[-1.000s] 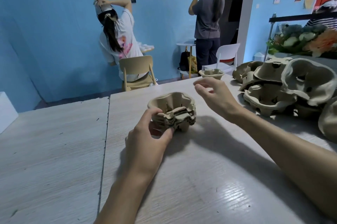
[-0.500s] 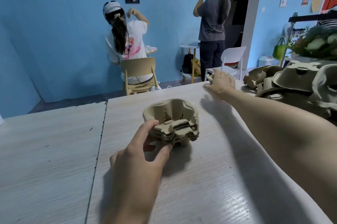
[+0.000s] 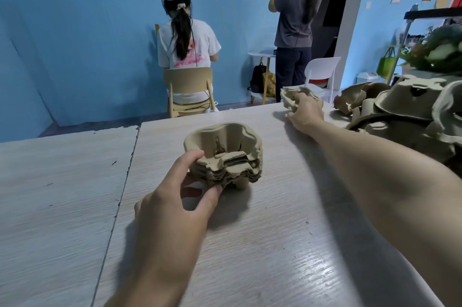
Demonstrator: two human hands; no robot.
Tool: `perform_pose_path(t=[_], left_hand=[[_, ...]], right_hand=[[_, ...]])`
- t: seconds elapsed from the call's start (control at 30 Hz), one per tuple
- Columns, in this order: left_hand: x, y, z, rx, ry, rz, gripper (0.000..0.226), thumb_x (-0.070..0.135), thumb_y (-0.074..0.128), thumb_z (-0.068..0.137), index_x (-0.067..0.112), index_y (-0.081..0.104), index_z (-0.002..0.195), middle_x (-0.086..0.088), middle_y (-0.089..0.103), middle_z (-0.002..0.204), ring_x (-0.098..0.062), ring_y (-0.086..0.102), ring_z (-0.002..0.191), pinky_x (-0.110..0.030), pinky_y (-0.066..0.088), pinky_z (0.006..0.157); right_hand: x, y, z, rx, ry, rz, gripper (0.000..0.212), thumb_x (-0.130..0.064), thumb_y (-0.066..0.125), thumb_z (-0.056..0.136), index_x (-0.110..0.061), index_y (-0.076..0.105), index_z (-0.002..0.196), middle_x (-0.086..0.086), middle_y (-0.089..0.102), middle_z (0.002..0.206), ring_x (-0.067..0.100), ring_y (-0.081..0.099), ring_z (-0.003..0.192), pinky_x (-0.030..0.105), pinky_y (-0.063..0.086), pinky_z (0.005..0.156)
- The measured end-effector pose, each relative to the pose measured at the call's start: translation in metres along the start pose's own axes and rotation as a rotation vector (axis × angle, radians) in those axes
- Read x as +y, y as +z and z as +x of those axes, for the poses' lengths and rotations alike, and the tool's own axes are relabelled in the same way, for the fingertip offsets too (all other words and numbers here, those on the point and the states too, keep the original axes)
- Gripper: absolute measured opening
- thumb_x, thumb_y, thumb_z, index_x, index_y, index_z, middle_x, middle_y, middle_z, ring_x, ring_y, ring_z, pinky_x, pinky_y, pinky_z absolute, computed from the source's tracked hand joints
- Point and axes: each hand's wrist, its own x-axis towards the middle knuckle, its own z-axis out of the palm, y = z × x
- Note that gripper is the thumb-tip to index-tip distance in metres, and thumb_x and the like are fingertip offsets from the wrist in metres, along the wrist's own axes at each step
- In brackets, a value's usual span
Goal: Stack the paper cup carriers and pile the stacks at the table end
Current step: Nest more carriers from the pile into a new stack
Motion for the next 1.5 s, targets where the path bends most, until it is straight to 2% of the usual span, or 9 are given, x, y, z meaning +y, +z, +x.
perform_pose_path(t=[0.13, 0.33, 0.5, 0.7, 0.87, 1.03, 1.23, 1.37, 1.5], left_hand=[[-0.001, 0.0, 0.0, 0.004, -0.012, 0.014, 0.054, 0.036, 0.08, 0.078, 0.057, 0.055, 0.12, 0.04, 0.065, 0.09, -0.001, 0.068, 0.091, -0.045, 0.053, 0.093], [-0.002, 0.0, 0.0, 0.03, -0.01, 0.011, 0.053, 0.031, 0.082, 0.078, 0.05, 0.057, 0.12, 0.023, 0.07, 0.09, -0.01, 0.069, 0.091, -0.049, 0.054, 0.092], [0.002, -0.002, -0.001, 0.026, -0.011, 0.017, 0.05, 0.025, 0.082, 0.08, 0.044, 0.059, 0.12, 0.019, 0.069, 0.093, -0.016, 0.069, 0.096, -0.05, 0.053, 0.093], [0.007, -0.006, -0.003, 0.005, -0.019, 0.019, 0.048, 0.024, 0.08, 0.081, 0.044, 0.057, 0.117, 0.011, 0.072, 0.092, -0.021, 0.069, 0.096, -0.05, 0.052, 0.094], [0.01, -0.007, -0.005, -0.017, -0.005, 0.011, 0.049, 0.024, 0.081, 0.081, 0.043, 0.057, 0.119, 0.01, 0.072, 0.094, -0.019, 0.07, 0.096, -0.048, 0.055, 0.093], [0.008, -0.006, -0.004, -0.017, -0.003, -0.004, 0.048, 0.024, 0.081, 0.082, 0.046, 0.057, 0.117, 0.011, 0.07, 0.095, -0.019, 0.069, 0.096, -0.05, 0.054, 0.094], [0.006, -0.004, -0.002, -0.01, 0.005, -0.025, 0.046, 0.02, 0.08, 0.082, 0.043, 0.06, 0.116, 0.008, 0.072, 0.097, -0.019, 0.07, 0.095, -0.047, 0.057, 0.089], [0.006, -0.003, -0.002, -0.019, 0.01, -0.027, 0.046, 0.017, 0.08, 0.082, 0.041, 0.06, 0.115, 0.008, 0.071, 0.098, -0.019, 0.07, 0.095, -0.047, 0.056, 0.089], [0.006, -0.003, -0.002, -0.018, 0.012, -0.039, 0.045, 0.012, 0.079, 0.081, 0.033, 0.063, 0.117, 0.013, 0.071, 0.098, -0.013, 0.07, 0.094, -0.041, 0.056, 0.089]], right_hand=[[-0.005, -0.005, -0.013, 0.005, -0.075, 0.087, 0.006, -0.02, 0.066, 0.09, -0.021, 0.067, 0.084, 0.009, 0.061, 0.096, 0.034, 0.05, 0.108, 0.044, 0.047, 0.092], [-0.029, -0.029, -0.068, -0.043, -0.238, 0.075, 0.041, -0.011, 0.062, 0.088, -0.028, 0.05, 0.053, -0.002, 0.052, 0.069, 0.03, 0.054, 0.092, 0.043, 0.047, 0.08], [-0.02, -0.053, -0.131, -0.042, -0.284, 0.053, 0.018, -0.01, 0.058, 0.085, -0.021, 0.07, 0.078, 0.0, 0.067, 0.083, 0.026, 0.056, 0.091, 0.041, 0.04, 0.082], [-0.003, -0.086, -0.193, 0.022, -0.314, 0.074, 0.018, -0.015, 0.061, 0.088, -0.027, 0.072, 0.096, -0.004, 0.07, 0.096, 0.021, 0.051, 0.102, 0.038, 0.026, 0.083], [-0.006, -0.088, -0.217, 0.011, -0.341, -0.065, 0.034, -0.05, 0.066, 0.085, -0.036, 0.063, 0.117, -0.009, 0.061, 0.113, 0.021, 0.04, 0.115, 0.042, 0.022, 0.091], [-0.01, -0.087, -0.214, 0.1, -0.447, -0.143, 0.024, -0.047, 0.054, 0.095, -0.034, 0.067, 0.11, -0.011, 0.064, 0.112, 0.02, 0.04, 0.113, 0.041, 0.02, 0.085], [0.004, -0.096, -0.211, 0.166, -0.402, -0.16, 0.02, -0.029, 0.056, 0.09, -0.031, 0.062, 0.109, -0.006, 0.058, 0.116, 0.022, 0.039, 0.117, 0.045, 0.022, 0.094], [0.002, -0.092, -0.213, 0.08, -0.505, -0.173, 0.042, -0.049, 0.062, 0.088, -0.04, 0.055, 0.129, -0.015, 0.054, 0.129, 0.017, 0.033, 0.121, 0.041, 0.02, 0.091], [-0.001, -0.086, -0.211, 0.107, -0.527, -0.079, 0.028, -0.053, 0.06, 0.089, -0.034, 0.071, 0.106, -0.015, 0.065, 0.107, 0.015, 0.036, 0.106, 0.036, 0.019, 0.082]])
